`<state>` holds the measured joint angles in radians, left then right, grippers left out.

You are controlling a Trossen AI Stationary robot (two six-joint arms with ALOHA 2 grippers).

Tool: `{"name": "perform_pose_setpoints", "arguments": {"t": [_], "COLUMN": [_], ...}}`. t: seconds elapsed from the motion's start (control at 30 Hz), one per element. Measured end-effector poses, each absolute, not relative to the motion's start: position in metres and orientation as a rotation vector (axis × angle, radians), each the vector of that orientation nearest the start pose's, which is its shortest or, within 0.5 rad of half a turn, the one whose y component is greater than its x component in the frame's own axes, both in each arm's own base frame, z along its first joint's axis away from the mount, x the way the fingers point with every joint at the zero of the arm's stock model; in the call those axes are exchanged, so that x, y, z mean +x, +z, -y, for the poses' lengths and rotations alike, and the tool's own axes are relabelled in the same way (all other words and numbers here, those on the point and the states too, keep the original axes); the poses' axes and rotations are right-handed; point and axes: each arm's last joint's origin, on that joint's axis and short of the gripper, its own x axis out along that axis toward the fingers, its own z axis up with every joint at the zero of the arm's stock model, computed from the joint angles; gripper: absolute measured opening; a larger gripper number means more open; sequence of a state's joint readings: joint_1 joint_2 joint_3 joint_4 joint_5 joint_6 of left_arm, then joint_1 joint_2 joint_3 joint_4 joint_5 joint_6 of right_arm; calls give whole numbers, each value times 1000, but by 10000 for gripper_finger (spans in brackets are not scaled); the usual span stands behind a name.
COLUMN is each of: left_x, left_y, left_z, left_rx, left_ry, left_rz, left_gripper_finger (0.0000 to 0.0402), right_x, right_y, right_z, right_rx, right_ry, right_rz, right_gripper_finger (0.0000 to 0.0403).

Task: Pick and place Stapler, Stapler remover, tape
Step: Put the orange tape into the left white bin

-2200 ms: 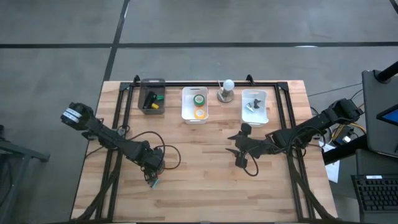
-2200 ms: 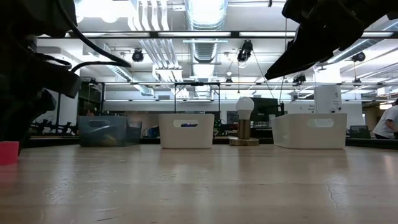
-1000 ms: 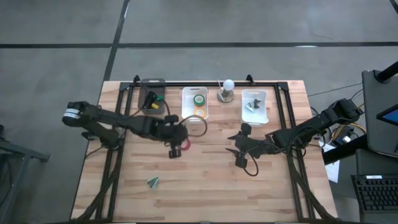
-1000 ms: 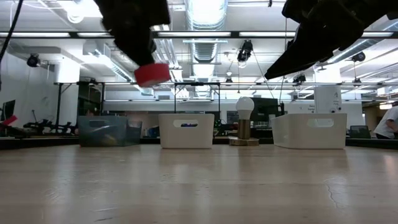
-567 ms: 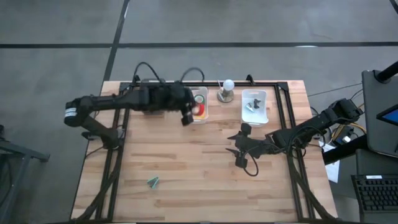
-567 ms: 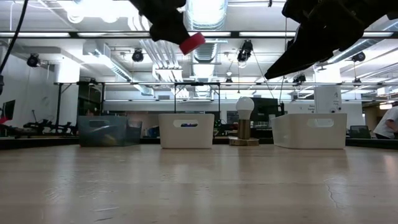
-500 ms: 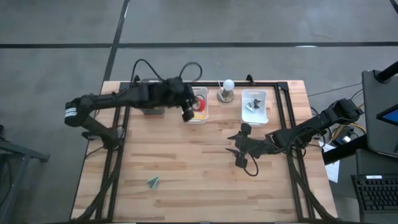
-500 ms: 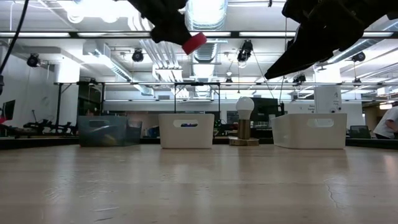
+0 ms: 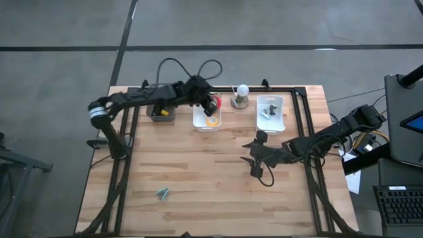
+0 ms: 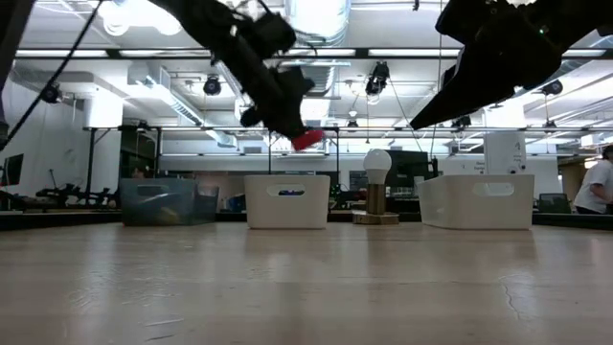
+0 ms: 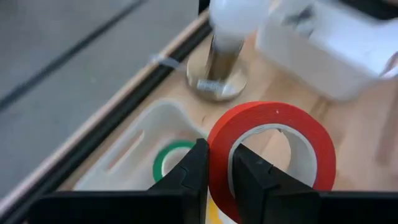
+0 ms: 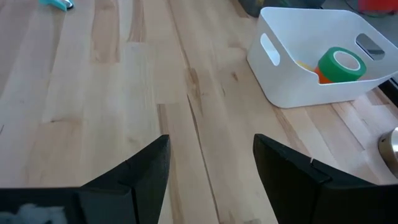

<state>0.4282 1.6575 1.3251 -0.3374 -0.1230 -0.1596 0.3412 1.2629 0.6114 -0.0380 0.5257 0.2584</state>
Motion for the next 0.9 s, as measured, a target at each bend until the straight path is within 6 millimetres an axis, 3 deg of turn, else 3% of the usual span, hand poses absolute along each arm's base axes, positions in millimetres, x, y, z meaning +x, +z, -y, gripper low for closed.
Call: {"name": "perform_pose_setpoints", "arguments": {"t": [0.2, 0.33, 0.9], "left_x": [349, 354, 358], "left_y": [240, 222, 190], "left_z": [-167, -168, -167], "left_rx": [-298, -312, -362], "left_ry": [579, 564, 492], "left_rz": [-756, -822, -950], "left_gripper_finger": [57, 55, 57], "right_x": [232, 231, 231], "right_y": [192, 189, 188], "right_z": [-67, -66, -65], "right_rx": [-43, -46, -32], "right_ry": [-257, -259, -261], "right_rz": [-607, -612, -587], "right_gripper_finger": [226, 226, 226]}}
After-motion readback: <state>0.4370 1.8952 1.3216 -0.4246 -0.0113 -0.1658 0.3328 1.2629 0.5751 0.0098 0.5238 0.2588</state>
